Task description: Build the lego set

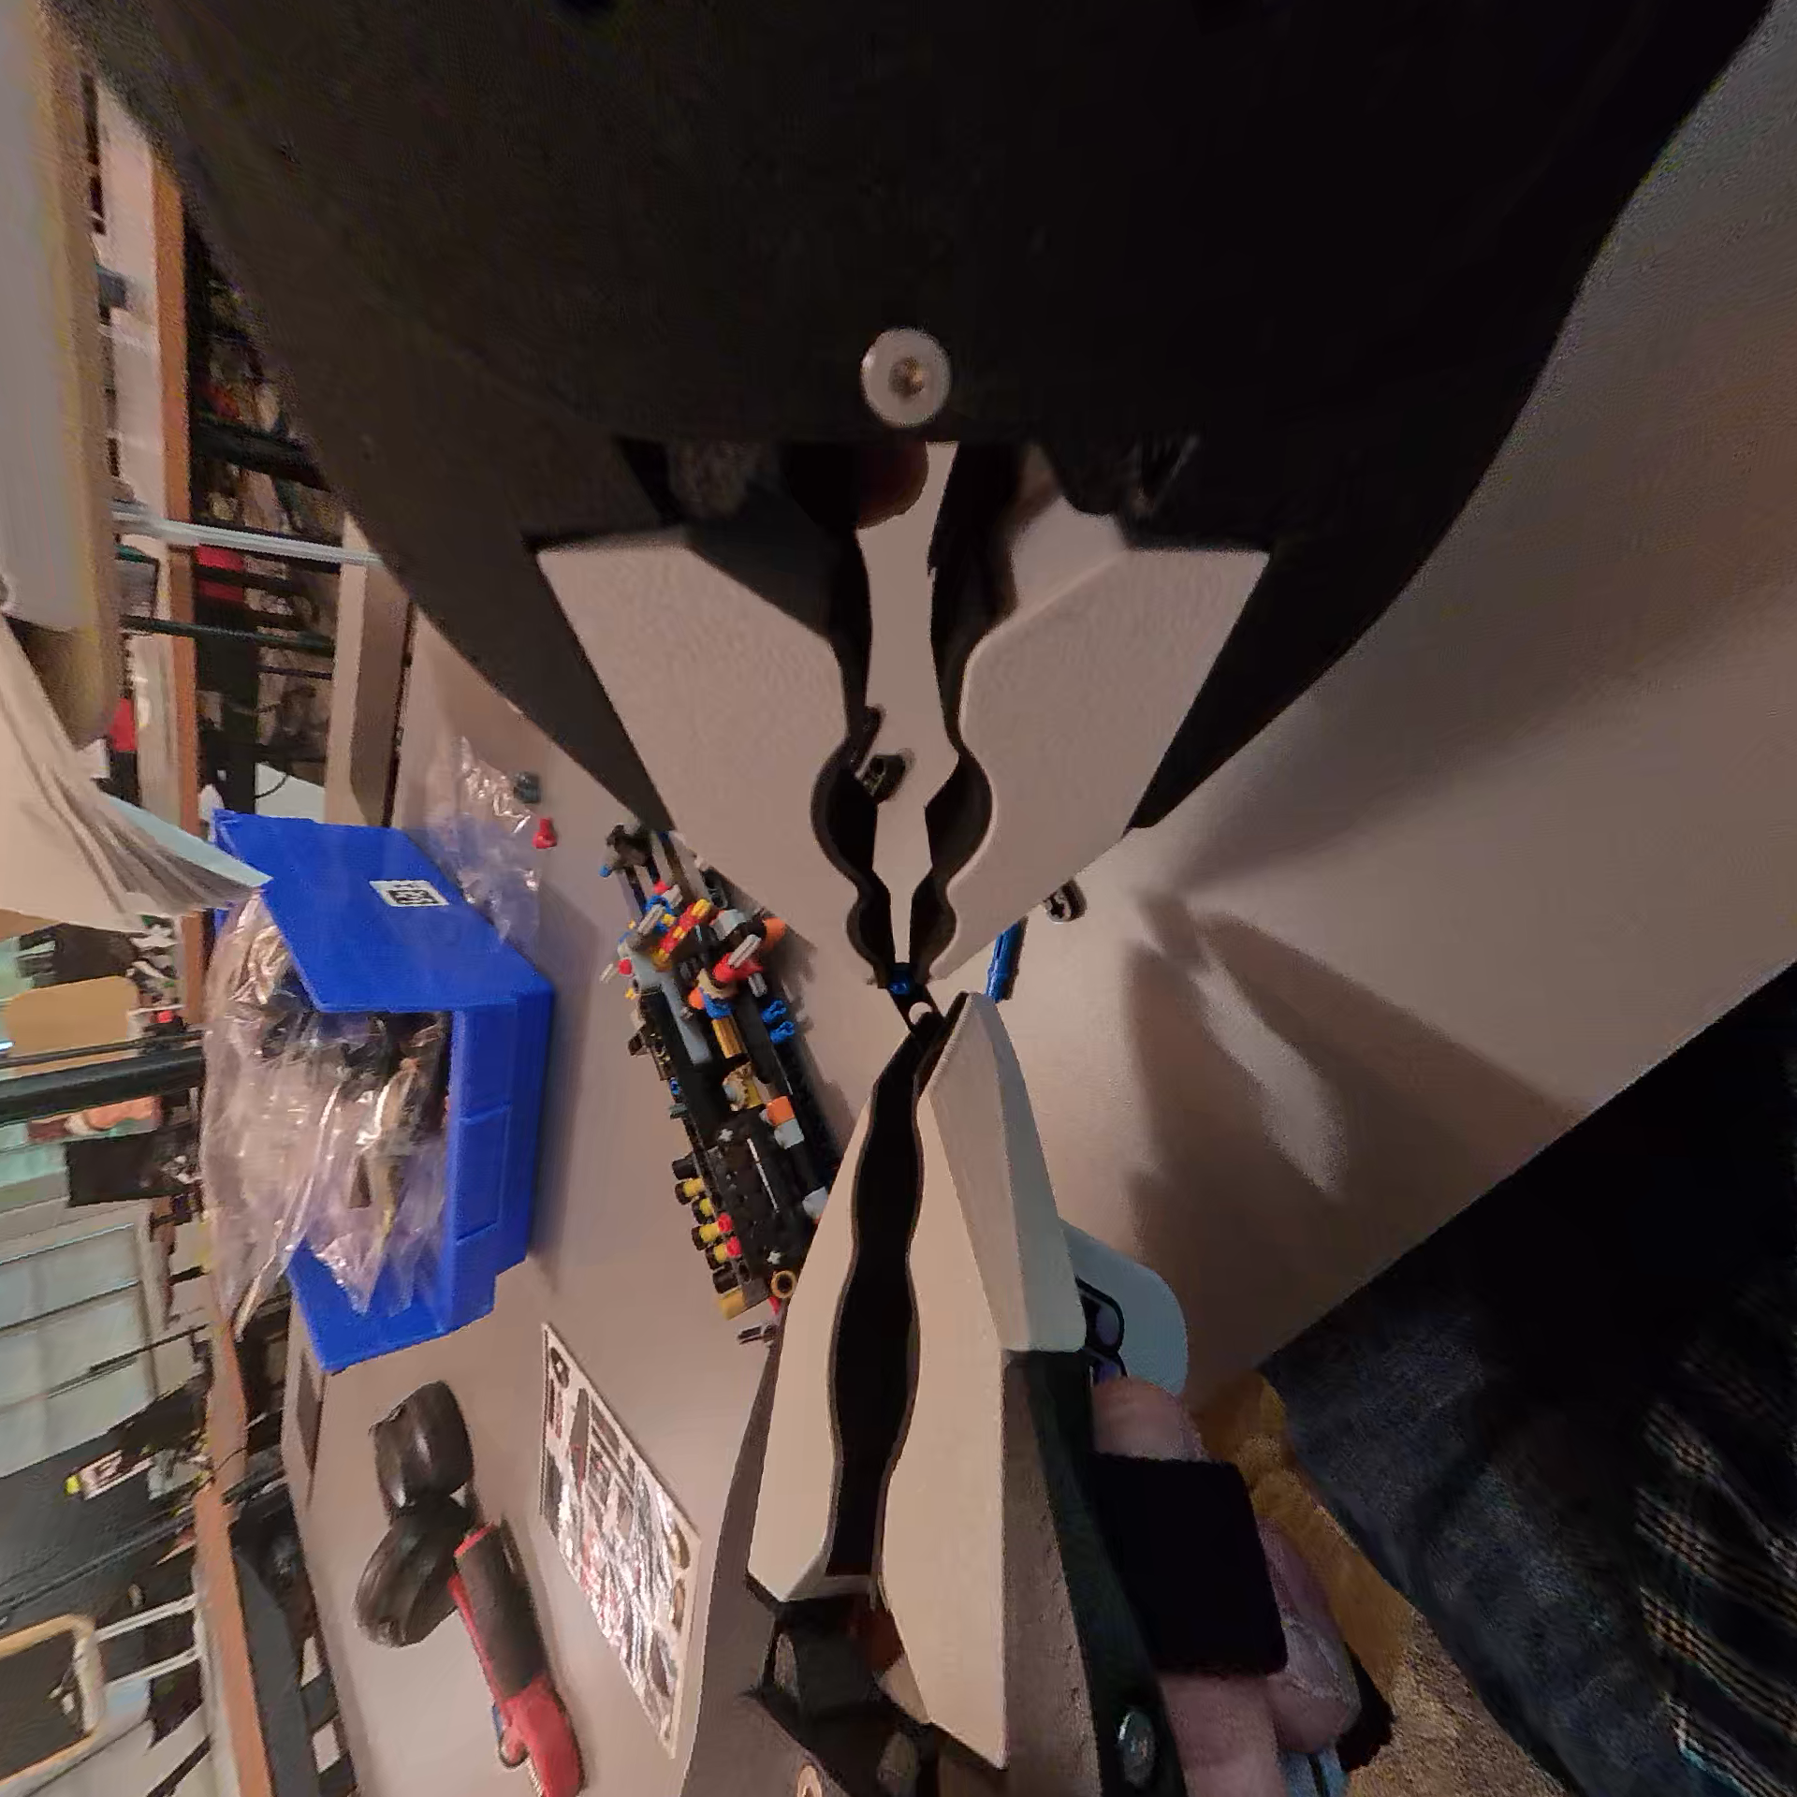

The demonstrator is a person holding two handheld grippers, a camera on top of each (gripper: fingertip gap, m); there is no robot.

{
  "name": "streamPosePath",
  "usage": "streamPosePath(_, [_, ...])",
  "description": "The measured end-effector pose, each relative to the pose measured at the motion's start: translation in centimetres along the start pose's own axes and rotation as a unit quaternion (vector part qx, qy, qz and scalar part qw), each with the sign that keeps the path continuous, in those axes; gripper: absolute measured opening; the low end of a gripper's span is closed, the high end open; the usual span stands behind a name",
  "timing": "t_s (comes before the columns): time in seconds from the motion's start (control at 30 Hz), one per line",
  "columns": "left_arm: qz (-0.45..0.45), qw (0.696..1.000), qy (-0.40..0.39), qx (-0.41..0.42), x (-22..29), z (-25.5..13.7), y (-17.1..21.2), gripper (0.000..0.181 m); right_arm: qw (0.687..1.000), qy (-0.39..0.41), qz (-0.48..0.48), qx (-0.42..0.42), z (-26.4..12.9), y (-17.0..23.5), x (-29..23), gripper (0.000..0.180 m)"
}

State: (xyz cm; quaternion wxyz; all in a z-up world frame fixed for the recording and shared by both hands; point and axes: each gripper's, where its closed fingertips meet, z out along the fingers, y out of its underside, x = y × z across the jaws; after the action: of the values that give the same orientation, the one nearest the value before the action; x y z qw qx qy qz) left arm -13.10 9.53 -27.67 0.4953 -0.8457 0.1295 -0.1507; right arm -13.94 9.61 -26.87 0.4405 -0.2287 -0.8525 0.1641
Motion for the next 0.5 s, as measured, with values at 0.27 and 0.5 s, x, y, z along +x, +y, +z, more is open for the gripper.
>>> streamPosePath(0.27, [-0.037,0.999,-0.012,0.026,-1.0,-0.2,-0.8,0.008,0.999,0.036,-0.018,0.013,0.3,-0.4,0.9,0.001])
streamPosePath(0.5, [0.105,0.986,-0.129,0.000,-2.9,-0.5,-0.5,0.008,0.991,0.008,0.129,0.019,0.3,0.2,1.9,0.007])
